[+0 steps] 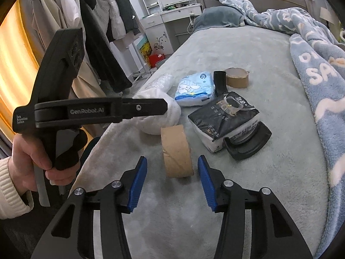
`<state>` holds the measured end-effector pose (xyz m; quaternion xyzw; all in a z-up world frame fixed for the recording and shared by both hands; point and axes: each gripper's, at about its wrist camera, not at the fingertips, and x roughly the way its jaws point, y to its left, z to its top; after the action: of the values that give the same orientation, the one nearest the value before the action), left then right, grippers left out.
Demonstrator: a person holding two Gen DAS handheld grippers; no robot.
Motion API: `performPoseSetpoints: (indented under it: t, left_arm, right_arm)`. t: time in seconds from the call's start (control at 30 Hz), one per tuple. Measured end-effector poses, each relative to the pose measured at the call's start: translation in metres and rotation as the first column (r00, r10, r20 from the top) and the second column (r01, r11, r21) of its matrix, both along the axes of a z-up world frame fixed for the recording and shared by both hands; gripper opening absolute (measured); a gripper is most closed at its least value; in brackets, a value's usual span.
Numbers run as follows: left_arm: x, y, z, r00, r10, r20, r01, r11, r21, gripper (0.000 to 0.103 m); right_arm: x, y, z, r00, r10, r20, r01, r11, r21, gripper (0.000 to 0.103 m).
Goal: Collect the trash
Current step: 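Grasp the white sock with the left tool while the right tool grasps the brown tape roll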
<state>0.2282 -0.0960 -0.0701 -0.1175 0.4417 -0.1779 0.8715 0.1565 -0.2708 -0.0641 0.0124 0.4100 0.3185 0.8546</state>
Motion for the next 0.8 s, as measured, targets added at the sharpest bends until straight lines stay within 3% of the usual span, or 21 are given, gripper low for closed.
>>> performPoseSetpoints:
  t: [0.2,0.6,0.8]
  left_arm:
    - [-0.004,-0.001,0.004,0.999,-0.033,0.014,0.033,0.999,0.019,0.039]
    - [-0.018,0.025,0.029,0.994,-0.017,0.105,0.013,0.999,0.036,0.039]
    - [-0.022,0.047,0.036,0.993,0.004,0.116,-0.008,1.0,0.03,0.039]
  right_arm:
    - [0.007,0.005,0.001,1.0,-0.008,-0.002,0.008,1.0,-0.009,0.05]
    - [0.021,0.015,-0.001,1.0,-0.026,-0.004,0.026,0.999,-0.046,0.05]
    - [0.028,0.025,-0.004,1.0,-0.029,-0.011,0.028,0.997,-0.077,0.042]
